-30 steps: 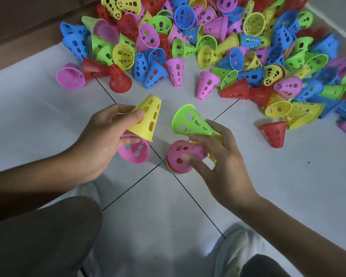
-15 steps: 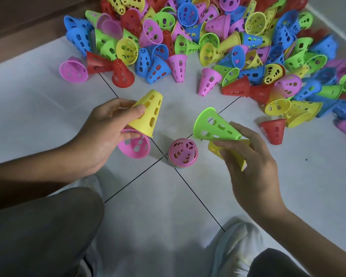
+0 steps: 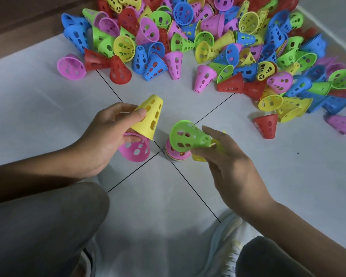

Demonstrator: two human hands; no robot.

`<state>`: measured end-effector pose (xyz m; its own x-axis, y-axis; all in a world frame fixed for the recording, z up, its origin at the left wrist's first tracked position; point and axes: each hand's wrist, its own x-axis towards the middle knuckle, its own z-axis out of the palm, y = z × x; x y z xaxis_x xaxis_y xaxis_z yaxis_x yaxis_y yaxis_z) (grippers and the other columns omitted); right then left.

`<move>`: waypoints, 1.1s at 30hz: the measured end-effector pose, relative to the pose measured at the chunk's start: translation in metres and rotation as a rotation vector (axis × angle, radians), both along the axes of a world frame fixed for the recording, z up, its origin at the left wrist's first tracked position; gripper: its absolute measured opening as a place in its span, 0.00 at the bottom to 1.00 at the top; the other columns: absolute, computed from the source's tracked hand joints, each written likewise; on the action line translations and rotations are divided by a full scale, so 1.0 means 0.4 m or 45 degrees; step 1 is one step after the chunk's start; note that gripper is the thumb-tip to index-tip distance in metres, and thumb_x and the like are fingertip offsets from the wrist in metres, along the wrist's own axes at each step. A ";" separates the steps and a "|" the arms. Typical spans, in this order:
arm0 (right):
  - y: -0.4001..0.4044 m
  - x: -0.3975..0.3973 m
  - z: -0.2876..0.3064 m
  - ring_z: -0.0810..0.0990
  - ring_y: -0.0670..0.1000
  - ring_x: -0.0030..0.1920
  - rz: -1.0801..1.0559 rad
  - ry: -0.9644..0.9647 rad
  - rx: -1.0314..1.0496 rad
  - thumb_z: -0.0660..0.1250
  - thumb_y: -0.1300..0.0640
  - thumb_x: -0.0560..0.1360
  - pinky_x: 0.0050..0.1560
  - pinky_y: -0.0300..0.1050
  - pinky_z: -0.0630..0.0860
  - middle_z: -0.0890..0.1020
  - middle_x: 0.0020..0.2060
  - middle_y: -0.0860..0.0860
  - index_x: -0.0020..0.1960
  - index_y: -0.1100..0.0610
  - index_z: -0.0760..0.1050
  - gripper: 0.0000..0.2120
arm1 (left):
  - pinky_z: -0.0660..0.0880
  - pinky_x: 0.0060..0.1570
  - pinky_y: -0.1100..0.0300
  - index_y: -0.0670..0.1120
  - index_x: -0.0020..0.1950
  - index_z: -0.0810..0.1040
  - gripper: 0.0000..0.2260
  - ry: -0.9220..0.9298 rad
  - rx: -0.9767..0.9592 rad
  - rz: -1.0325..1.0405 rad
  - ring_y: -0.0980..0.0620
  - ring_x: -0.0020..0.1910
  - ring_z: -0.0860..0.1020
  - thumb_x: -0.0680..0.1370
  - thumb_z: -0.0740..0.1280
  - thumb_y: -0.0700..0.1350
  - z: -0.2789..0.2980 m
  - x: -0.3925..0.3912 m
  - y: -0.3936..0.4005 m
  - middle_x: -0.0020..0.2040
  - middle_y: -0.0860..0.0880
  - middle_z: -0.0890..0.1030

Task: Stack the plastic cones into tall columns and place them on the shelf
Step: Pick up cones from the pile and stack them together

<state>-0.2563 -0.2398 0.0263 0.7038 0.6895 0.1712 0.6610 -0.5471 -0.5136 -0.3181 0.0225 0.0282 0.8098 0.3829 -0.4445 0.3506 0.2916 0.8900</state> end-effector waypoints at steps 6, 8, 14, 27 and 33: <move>0.012 0.023 0.002 0.81 0.49 0.56 -0.056 0.062 0.096 0.67 0.72 0.76 0.54 0.39 0.76 0.76 0.68 0.53 0.59 0.55 0.83 0.18 | 0.78 0.42 0.61 0.46 0.53 0.79 0.15 -0.017 0.015 -0.055 0.47 0.45 0.83 0.72 0.71 0.55 -0.003 0.001 -0.018 0.48 0.45 0.84; 0.004 0.026 0.004 0.78 0.41 0.57 -0.127 0.110 0.133 0.66 0.74 0.76 0.55 0.29 0.72 0.78 0.66 0.51 0.59 0.55 0.82 0.20 | 0.78 0.46 0.57 0.46 0.54 0.79 0.14 -0.012 0.056 -0.081 0.48 0.44 0.82 0.75 0.69 0.54 -0.005 0.009 -0.026 0.47 0.46 0.83; -0.033 0.036 0.007 0.76 0.37 0.60 -0.436 0.436 0.246 0.65 0.70 0.78 0.55 0.24 0.67 0.80 0.61 0.43 0.58 0.44 0.79 0.22 | 0.78 0.47 0.60 0.47 0.57 0.77 0.08 -0.138 0.263 -0.157 0.56 0.41 0.81 0.82 0.65 0.49 0.003 0.057 -0.062 0.44 0.54 0.82; -0.055 0.051 0.016 0.82 0.50 0.41 -0.736 0.755 0.418 0.63 0.67 0.80 0.34 0.31 0.72 0.82 0.43 0.48 0.57 0.43 0.79 0.19 | 0.71 0.56 0.70 0.47 0.69 0.73 0.18 -0.285 0.487 -0.586 0.62 0.60 0.78 0.80 0.70 0.40 -0.059 0.070 -0.110 0.62 0.56 0.80; -0.032 0.052 0.037 0.81 0.41 0.49 -0.804 0.931 0.746 0.60 0.73 0.79 0.48 0.42 0.77 0.81 0.60 0.47 0.57 0.47 0.77 0.21 | 0.75 0.59 0.60 0.51 0.65 0.77 0.19 -0.210 0.788 -0.699 0.59 0.56 0.79 0.75 0.76 0.44 -0.075 0.059 -0.097 0.57 0.58 0.81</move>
<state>-0.2356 -0.2528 0.0411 0.9618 0.1235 -0.2445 -0.2128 -0.2246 -0.9509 -0.2943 -0.0165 -0.0020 0.9882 0.0518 -0.1439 0.1519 -0.4397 0.8852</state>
